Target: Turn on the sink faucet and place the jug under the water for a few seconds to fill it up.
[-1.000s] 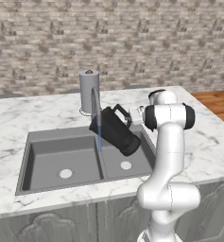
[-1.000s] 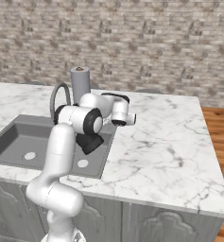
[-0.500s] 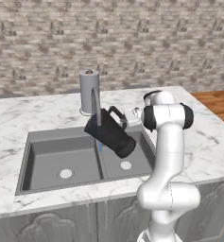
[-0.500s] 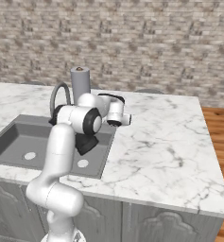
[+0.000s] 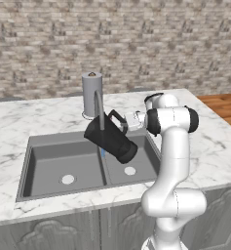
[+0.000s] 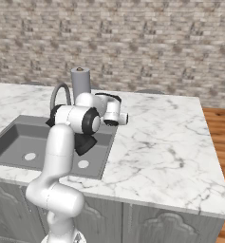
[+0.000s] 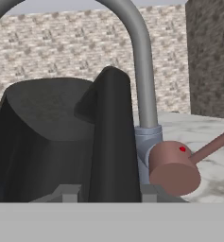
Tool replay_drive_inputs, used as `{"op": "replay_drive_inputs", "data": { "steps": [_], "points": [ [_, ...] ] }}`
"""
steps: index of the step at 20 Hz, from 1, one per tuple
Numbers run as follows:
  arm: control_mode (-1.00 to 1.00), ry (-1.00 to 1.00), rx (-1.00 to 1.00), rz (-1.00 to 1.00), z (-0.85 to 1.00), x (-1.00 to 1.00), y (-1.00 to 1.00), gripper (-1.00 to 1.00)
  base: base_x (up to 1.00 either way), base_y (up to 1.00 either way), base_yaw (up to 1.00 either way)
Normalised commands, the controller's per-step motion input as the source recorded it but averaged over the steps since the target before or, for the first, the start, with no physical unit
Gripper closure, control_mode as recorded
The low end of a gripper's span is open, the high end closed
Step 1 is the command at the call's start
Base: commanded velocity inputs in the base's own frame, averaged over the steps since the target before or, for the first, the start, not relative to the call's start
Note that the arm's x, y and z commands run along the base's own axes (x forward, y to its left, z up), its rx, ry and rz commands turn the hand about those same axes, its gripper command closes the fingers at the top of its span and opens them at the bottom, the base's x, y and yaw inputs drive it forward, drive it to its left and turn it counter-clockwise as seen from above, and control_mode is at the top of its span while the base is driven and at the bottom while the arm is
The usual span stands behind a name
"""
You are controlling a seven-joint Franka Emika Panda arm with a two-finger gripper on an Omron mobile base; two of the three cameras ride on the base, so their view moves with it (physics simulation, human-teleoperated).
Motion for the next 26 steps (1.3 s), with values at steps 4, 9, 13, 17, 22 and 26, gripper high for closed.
{"op": "replay_drive_inputs", "data": {
  "steps": [4,9,13,17,22,26],
  "points": [
    [-1.00,0.00,0.00,0.00,-0.11,0.00,0.09,1.00,0.00,0.00,0.00],
    [-1.00,-0.02,0.00,0.00,-0.28,0.00,0.01,1.00,0.00,0.00,0.00],
    [-1.00,-0.15,0.00,0.03,-0.52,0.00,-0.11,1.00,0.00,0.00,0.00],
    [-1.00,-0.20,0.00,0.06,-0.45,0.00,-0.13,1.00,0.00,0.00,0.00],
    [-1.00,-0.22,0.00,0.07,-0.41,0.00,-0.06,1.00,0.00,0.00,0.00],
    [-1.00,-0.24,0.00,0.07,-0.64,-0.01,-0.11,1.00,0.00,0.00,0.00]
  ]
}}
